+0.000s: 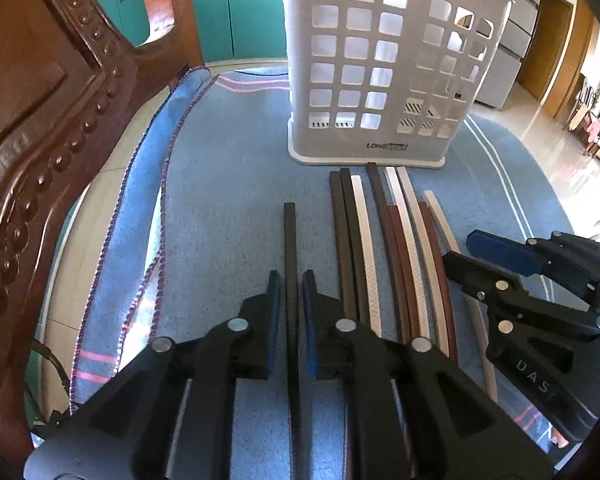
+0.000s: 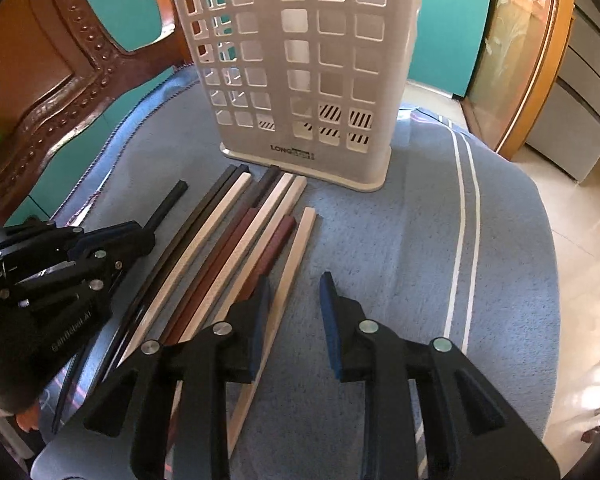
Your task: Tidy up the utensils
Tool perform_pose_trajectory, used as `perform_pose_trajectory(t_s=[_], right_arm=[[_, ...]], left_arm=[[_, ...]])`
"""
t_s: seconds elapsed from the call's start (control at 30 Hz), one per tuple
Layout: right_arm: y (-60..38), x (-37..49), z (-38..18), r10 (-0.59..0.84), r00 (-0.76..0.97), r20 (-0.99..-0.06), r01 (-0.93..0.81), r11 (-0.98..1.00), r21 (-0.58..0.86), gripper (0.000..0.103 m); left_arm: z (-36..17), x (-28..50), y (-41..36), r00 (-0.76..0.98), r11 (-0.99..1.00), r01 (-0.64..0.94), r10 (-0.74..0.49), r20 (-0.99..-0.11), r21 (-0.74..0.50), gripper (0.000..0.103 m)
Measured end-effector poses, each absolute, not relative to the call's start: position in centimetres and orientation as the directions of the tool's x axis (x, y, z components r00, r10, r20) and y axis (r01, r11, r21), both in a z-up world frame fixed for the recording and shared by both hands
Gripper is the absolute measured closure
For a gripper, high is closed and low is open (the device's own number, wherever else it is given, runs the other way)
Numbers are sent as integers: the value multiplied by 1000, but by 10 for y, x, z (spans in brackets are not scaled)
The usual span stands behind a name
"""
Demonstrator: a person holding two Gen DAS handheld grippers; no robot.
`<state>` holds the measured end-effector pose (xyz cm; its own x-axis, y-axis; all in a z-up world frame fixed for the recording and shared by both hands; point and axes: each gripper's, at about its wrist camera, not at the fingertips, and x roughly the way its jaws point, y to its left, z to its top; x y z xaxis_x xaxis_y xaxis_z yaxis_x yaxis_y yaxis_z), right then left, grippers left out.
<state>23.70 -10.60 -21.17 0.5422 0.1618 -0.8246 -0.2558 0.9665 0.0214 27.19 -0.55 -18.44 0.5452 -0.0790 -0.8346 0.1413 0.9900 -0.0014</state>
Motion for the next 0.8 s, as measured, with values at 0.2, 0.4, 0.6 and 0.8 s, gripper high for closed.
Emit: perform_pose_trajectory(t_s=[0.2,0.4,0.6,0.8], right_arm=[[-104,244,-209,149,526,-838,-251,968,15,85],[-122,247,-205,218,514,-829,-233,966,110,97],[-148,224,-171,312,579,-753,-259,946,193,97],[-174,193,-118,446,637,-629,-336,895,294,97]], left_arm=[[-183,275,-4,543,991,134,-67,-837,8,79],[-181,276,-1,537,990,139,-103,-837,-33,96],[-152,256,5,590,981,172,-176,-788,-91,96],[-82,223,24,689,952,232,-305,-658,-198,96]])
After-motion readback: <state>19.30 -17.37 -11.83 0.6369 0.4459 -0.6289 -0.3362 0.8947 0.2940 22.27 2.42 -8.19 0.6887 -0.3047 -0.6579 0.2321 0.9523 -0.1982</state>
